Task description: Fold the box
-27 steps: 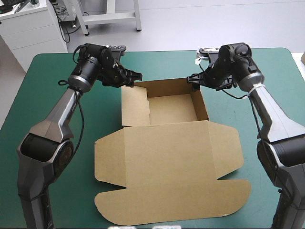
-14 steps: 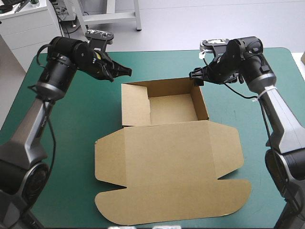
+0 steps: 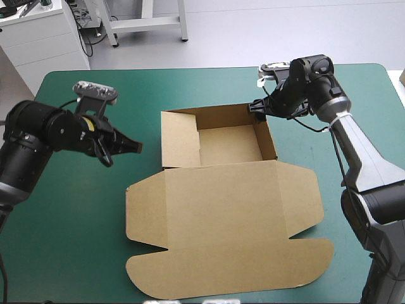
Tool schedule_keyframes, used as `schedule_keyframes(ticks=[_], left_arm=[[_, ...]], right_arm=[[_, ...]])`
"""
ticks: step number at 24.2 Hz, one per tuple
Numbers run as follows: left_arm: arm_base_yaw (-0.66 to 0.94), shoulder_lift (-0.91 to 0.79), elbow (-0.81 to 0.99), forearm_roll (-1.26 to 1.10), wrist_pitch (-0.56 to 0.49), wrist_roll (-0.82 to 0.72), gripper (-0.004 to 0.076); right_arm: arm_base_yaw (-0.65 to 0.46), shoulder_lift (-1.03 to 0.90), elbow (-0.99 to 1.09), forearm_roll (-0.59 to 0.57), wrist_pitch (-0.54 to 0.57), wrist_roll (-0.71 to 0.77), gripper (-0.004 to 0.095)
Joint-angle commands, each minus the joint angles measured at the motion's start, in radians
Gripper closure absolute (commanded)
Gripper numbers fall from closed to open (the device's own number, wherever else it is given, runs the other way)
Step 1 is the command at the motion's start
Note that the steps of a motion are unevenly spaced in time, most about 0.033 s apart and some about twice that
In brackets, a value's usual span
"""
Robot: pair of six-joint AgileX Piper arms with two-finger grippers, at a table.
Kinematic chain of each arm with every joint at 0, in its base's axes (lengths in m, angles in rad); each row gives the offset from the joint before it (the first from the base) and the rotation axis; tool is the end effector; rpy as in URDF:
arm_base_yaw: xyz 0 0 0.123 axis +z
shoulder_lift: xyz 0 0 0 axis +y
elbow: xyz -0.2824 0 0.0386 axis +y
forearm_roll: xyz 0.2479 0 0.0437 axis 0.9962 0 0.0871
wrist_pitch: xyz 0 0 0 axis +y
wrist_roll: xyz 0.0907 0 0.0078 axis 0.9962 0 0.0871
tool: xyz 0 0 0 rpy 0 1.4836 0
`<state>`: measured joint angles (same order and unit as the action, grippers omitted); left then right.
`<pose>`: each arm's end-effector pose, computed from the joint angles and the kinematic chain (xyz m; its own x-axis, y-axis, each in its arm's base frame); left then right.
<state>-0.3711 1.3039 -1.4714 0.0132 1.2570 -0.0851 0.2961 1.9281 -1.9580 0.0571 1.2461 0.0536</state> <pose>0.2323 -0.0892 0.4132 -0.8116 0.2290 -0.5375 0.2916 0.9560 -0.0330 0.4005 0.1273 0.3429 -0.8847 -0.1950 -0.4234 -0.2507 0.9648 0.0795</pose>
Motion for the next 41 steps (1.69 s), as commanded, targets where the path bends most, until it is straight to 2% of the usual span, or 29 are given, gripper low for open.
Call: schedule_keyframes(ticks=[1, 6, 12, 16, 20, 25, 26, 27, 29, 30, 31, 32, 37, 41], left_arm=[[-0.002, -0.109, 0.097, 0.022, 0.011, -0.002, 0.0756], [-0.002, -0.230, 0.284, 0.024, -0.051, -0.025, 0.0756], [-0.002, -0.409, 0.484, 0.025, -0.198, -0.056, 0.0756], [-0.002, -0.563, 0.592, 0.025, -0.216, -0.056, 0.0756], [-0.002, -0.691, 0.622, 0.025, -0.228, -0.056, 0.0756], [-0.002, -0.751, 0.622, 0.029, -0.229, -0.056, 0.0756], [-0.002, -0.751, 0.623, 0.029, -0.227, -0.056, 0.0756], [-0.002, -0.751, 0.623, 0.029, -0.225, -0.056, 0.0756], [-0.002, -0.751, 0.623, 0.031, -0.221, -0.056, 0.0756], [-0.002, -0.751, 0.623, 0.031, -0.221, -0.056, 0.0756], [-0.002, -0.751, 0.623, 0.031, -0.221, -0.056, 0.0756], [-0.002, -0.751, 0.623, 0.033, -0.219, -0.056, 0.0756], [-0.002, -0.751, 0.623, 0.045, -0.219, -0.056, 0.0756], [-0.002, -0.751, 0.623, 0.060, -0.219, -0.056, 0.0756]], right_arm=[[-0.001, -0.012, -0.021, 0.001, 0.002, -0.015, 0.0137], [-0.001, 0.044, -0.021, 0.009, 0.002, -0.017, 0.0137], [-0.001, 0.092, -0.021, 0.083, 0.002, -0.039, 0.0138], [-0.001, 0.095, -0.003, 0.069, 0.002, -0.043, 0.0143], [-0.001, 0.095, 0.063, 0.060, 0.002, -0.045, 0.0146], [-0.001, 0.094, 0.065, 0.062, 0.002, -0.045, 0.0155], [-0.001, 0.094, 0.065, 0.068, 0.002, -0.045, 0.0179], [-0.001, 0.094, 0.065, 0.075, 0.002, -0.042, 0.0244], [-0.001, 0.094, 0.065, 0.076, 0.002, -0.040, 0.0494], [-0.001, 0.092, 0.065, 0.074, 0.002, -0.040, 0.0701], [-0.001, 0.090, 0.065, 0.074, 0.002, -0.042, 0.0865], [-0.001, 0.083, 0.064, 0.074, 0.002, -0.046, 0.0914], [-0.004, 0.054, 0.058, 0.057, 0.002, -0.054, 0.0912], [-0.034, 0.021, 0.044, 0.002, 0.002, -0.054, 0.0924]])
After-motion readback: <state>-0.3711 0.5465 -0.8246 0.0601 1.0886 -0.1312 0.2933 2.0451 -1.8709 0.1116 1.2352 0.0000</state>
